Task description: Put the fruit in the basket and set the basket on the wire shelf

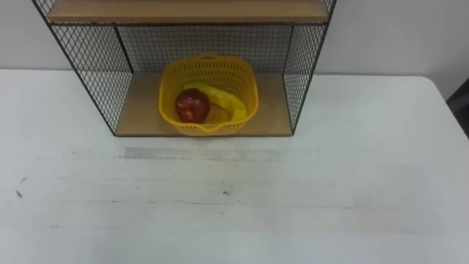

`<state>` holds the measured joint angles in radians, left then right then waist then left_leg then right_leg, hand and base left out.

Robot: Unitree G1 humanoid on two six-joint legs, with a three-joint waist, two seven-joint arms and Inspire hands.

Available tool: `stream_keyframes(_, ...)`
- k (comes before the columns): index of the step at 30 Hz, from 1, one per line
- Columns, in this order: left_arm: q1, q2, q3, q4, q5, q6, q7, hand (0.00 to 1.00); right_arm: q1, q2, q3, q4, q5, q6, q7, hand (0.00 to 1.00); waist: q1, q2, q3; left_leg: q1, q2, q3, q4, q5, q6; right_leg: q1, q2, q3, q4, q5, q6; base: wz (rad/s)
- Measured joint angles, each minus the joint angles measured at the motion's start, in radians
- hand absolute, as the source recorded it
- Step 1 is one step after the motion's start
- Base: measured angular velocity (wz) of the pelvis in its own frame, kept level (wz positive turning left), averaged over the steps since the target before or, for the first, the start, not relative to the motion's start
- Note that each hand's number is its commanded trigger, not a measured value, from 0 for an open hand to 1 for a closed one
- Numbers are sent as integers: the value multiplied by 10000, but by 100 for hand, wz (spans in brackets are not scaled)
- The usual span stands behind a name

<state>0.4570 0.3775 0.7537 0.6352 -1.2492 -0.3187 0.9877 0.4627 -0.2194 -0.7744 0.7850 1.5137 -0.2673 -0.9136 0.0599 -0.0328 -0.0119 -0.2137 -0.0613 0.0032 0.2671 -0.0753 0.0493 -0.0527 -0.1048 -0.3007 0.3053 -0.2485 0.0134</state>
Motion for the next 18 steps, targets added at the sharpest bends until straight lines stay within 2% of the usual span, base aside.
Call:
stream_keyframes(3, -2, -791, -231, 1735, -238, 100, -577, 0, 64, 871, 961, 919, 153, 100, 622, 0, 89, -8, -14, 159, 153, 361, -104, -94, -1, 32, -81, -43, 14, 10, 17, -32)
stream_keyframes(6, -121, -1036, -672, 2690, -985, 291, -881, 0, 55, 1262, 1549, 1439, 177, 279, 1122, 0, -8, 4, -21, 241, 195, 487, -173, -104, 7, 100, -110, -48, 13, 27, 46, -10)
stream_keyframes(7, -191, -1091, -746, 2866, -1037, 328, -992, 0, 11, 1297, 1696, 1601, 172, 295, 1243, 0, 2, 8, -22, 266, 214, 555, -199, -103, 5, 105, -119, -38, 18, 27, 46, -4)
stream_keyframes(8, -268, -1229, -1020, 3134, -1039, 370, -1170, 0, -156, 1359, 2043, 1903, 171, 331, 1453, 0, -1, 4, -21, 339, 328, 844, -251, -99, -1, 131, -136, -38, 17, 27, 46, -11)
stream_keyframes(10, -437, -1434, -1188, 3586, -889, 634, -1483, 0, -431, 1439, 2215, 2088, 177, 598, 1647, 0, 3, -7, -19, 475, 391, 1043, -326, -99, -1, 195, -152, -14, 16, 28, 48, -14)
stream_keyframes(13, -758, -1602, -1577, 4595, -130, 1031, -2317, 0, -920, 1441, 2534, 2484, 153, 931, 2118, 0, -12, -30, -16, 600, 436, 1070, -326, -98, -4, 368, -126, -70, -101, 114, 66, -6)
stream_keyframes(16, -910, -1719, -2143, 5394, 733, 1621, -3349, 0, -1316, 1368, 2618, 3127, -62, 1234, 2708, 0, -69, -15, -17, 701, 471, 1074, -348, -80, -31, 595, -80, -160, -327, 203, 81, 12)
stream_keyframes(18, -904, -1814, -2495, 5687, 2175, 2151, -4069, 0, -1643, 1338, 2580, 3764, -1150, 1613, 3146, 0, -508, -49, -7, 745, 485, 1064, -315, -60, -61, 866, -102, -492, -467, 223, 111, 46)
